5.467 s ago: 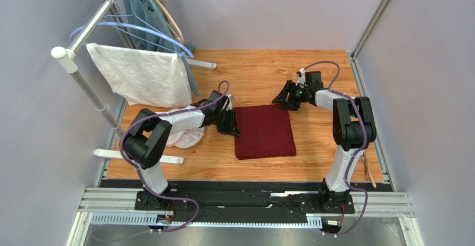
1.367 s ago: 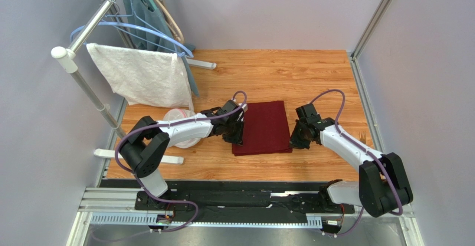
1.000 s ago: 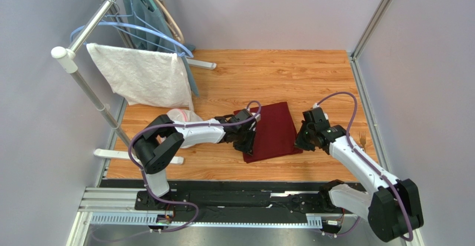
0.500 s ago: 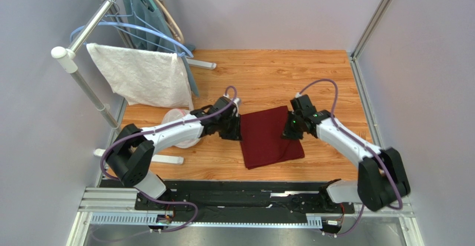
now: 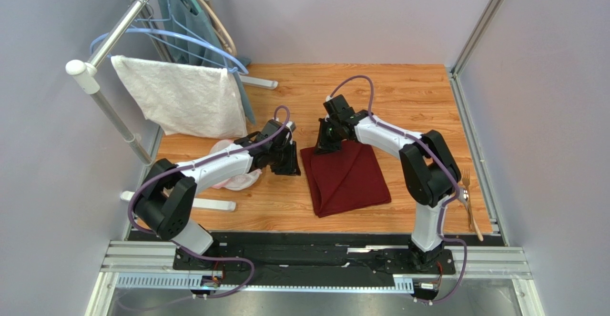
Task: Fold the napkin into a case and place the utensils inside
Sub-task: Fold the top corner of the square-folded napkin at the center of the board.
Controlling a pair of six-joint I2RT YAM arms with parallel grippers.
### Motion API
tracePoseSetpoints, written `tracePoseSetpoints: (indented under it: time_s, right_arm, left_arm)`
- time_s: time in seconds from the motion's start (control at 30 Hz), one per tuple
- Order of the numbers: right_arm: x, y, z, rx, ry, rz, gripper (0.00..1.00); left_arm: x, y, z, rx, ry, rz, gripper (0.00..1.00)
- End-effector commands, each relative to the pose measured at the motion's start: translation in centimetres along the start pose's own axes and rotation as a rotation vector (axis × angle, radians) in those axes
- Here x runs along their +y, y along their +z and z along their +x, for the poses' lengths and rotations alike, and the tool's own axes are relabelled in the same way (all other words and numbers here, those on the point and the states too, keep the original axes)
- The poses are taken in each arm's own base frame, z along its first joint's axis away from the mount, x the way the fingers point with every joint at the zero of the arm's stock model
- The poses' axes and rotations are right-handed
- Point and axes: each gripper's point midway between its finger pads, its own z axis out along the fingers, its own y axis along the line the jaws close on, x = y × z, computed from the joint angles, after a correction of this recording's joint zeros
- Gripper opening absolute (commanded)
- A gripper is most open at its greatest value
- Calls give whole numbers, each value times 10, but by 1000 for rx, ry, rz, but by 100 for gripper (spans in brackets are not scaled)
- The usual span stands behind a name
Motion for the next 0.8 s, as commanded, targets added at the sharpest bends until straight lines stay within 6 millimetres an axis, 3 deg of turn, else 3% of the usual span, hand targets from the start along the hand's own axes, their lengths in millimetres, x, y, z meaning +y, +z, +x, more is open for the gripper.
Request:
tracePoseSetpoints:
  time_s: [0.0, 0.47, 0.57, 0.6, 0.63, 0.7, 0.73, 0.77]
  right_arm:
    - [24, 4, -16, -21, -33, -64, 0]
    - [24, 22, -17, 11, -40, -68, 0]
    - [29, 22, -18, 19, -50, -89, 6]
    - [30, 22, -18, 21, -58, -94, 9]
    - [35, 18, -21, 17, -72, -111, 21]
    - [35, 9, -23, 30, -94, -125, 34]
    - [33, 2, -27, 21, -103, -118, 50]
    - [25, -17, -32, -10, -98, -104, 56]
  left_arm:
    - [-5, -11, -6, -50, -7, 34, 29]
    - [-3, -12, 5, -28, -7, 52, 28]
    - [-7, -13, 4, -28, -2, 68, 29]
    - [-10, -14, 5, -19, 0, 84, 29]
    - [-14, -14, 2, -24, 5, 103, 30]
    - [-27, -15, -1, -21, 11, 165, 31]
    - [-35, -17, -6, -28, 12, 191, 31]
    - [-39, -15, -7, -22, 2, 210, 31]
